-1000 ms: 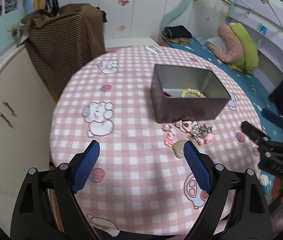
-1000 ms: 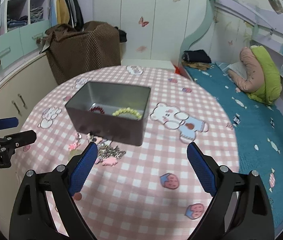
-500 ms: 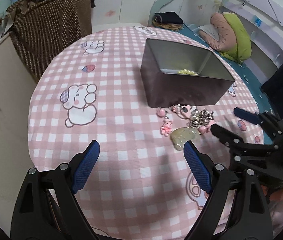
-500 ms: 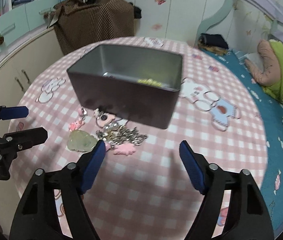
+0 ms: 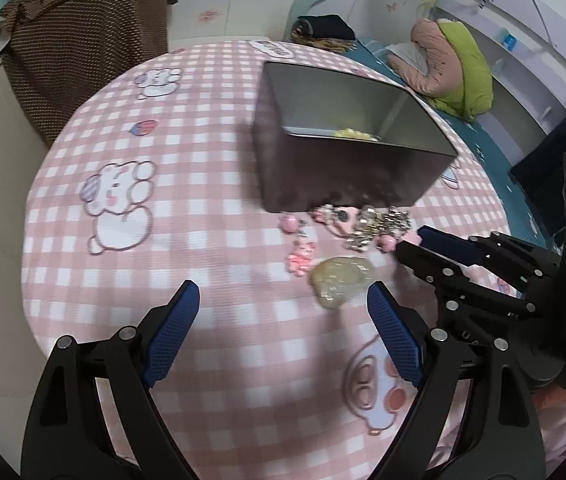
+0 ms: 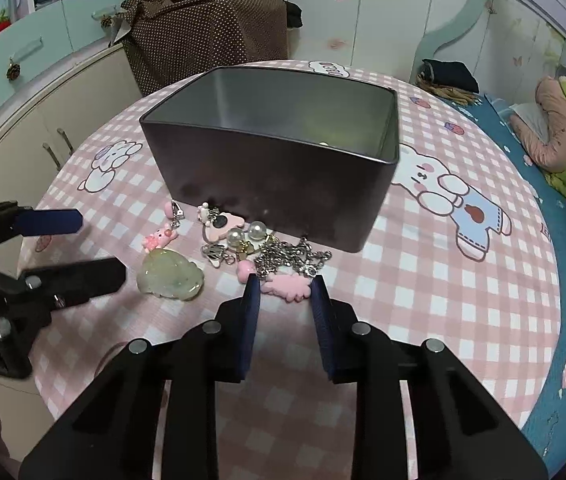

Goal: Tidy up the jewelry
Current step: 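Withdraw both tools from the tin box and move toward the jade pendant, then grasp the jade pendant with the left tool while the right tool grasps a pink charm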

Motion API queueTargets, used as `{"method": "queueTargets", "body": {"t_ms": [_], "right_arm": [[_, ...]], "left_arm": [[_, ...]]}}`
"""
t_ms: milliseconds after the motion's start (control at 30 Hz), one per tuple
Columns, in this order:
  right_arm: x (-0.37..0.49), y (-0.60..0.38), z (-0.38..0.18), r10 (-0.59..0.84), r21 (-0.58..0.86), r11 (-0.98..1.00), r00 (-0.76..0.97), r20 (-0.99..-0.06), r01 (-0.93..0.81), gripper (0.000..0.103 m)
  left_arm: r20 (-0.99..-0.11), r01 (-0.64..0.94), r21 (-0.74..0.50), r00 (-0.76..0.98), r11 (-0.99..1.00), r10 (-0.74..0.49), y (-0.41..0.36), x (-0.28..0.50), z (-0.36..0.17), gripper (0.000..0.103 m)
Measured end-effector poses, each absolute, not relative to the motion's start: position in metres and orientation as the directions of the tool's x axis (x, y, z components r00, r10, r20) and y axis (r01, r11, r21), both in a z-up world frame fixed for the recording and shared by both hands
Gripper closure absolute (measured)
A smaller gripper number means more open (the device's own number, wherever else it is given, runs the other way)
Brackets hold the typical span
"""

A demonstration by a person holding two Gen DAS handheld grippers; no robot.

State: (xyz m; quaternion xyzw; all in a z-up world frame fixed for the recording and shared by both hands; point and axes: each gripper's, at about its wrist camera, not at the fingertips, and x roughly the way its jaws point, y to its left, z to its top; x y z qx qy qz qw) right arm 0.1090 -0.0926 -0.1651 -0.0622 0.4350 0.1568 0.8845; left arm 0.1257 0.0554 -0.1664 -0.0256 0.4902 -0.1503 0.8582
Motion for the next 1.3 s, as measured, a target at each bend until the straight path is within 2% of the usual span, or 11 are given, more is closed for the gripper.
{"method": "queueTargets", "body": {"t_ms": [400, 500, 633, 800, 867, 1067, 1100, 1133, 1167, 1233, 1300], "right_arm": [[0.098, -0.147, -0.145, 0.174, 0.025, 0.972, 0.641, -0.748, -0.234, 0.078], [0.098, -0.157, -0.145, 0.165, 0.027, 0.976, 0.645, -0.746, -0.218, 0.078], [0.099, -0.162, -0.147, 0.167, 0.037, 0.977, 0.646, -0.745, -0.209, 0.078], [0.099, -0.163, -0.147, 0.173, 0.043, 0.976, 0.647, -0.743, -0.212, 0.078], [0.099, -0.161, -0.145, 0.178, 0.046, 0.975, 0.649, -0.740, -0.215, 0.078], [0.096, -0.155, -0.144, 0.184, 0.042, 0.973, 0.649, -0.738, -0.228, 0.078], [0.095, -0.155, -0.144, 0.185, 0.043, 0.973, 0.648, -0.739, -0.229, 0.078], [0.095, -0.155, -0.145, 0.184, 0.042, 0.973, 0.648, -0.739, -0.228, 0.078], [0.095, -0.154, -0.145, 0.183, 0.041, 0.973, 0.648, -0.740, -0.229, 0.078], [0.094, -0.154, -0.145, 0.184, 0.039, 0.972, 0.647, -0.740, -0.231, 0.078], [0.095, -0.152, -0.145, 0.183, 0.037, 0.972, 0.647, -0.740, -0.232, 0.078]], "left_arm": [[-0.863, 0.240, -0.098, 0.463, 0.966, -0.203, 0.009, 0.133, -0.183, 0.019], [-0.863, 0.221, -0.045, 0.483, 0.974, -0.149, 0.004, 0.135, -0.184, 0.033], [-0.860, 0.239, -0.021, 0.490, 0.971, -0.139, 0.000, 0.133, -0.181, 0.062], [-0.860, 0.253, -0.042, 0.484, 0.967, -0.164, 0.003, 0.131, -0.178, 0.066], [-0.856, 0.245, -0.057, 0.486, 0.968, -0.174, 0.009, 0.131, -0.176, 0.082], [-0.859, 0.234, -0.070, 0.481, 0.970, -0.178, 0.019, 0.129, -0.175, 0.079], [-0.859, 0.235, -0.078, 0.478, 0.969, -0.185, 0.019, 0.125, -0.175, 0.071], [-0.860, 0.239, -0.091, 0.471, 0.967, -0.197, 0.022, 0.123, -0.174, 0.038], [-0.851, 0.243, -0.100, 0.482, 0.965, -0.210, 0.024, 0.120, -0.172, 0.025], [-0.845, 0.261, -0.082, 0.493, 0.962, -0.206, 0.023, 0.113, -0.170, 0.026], [-0.855, 0.266, -0.066, 0.481, 0.962, -0.192, 0.024, 0.111, -0.175, 0.040]]}}
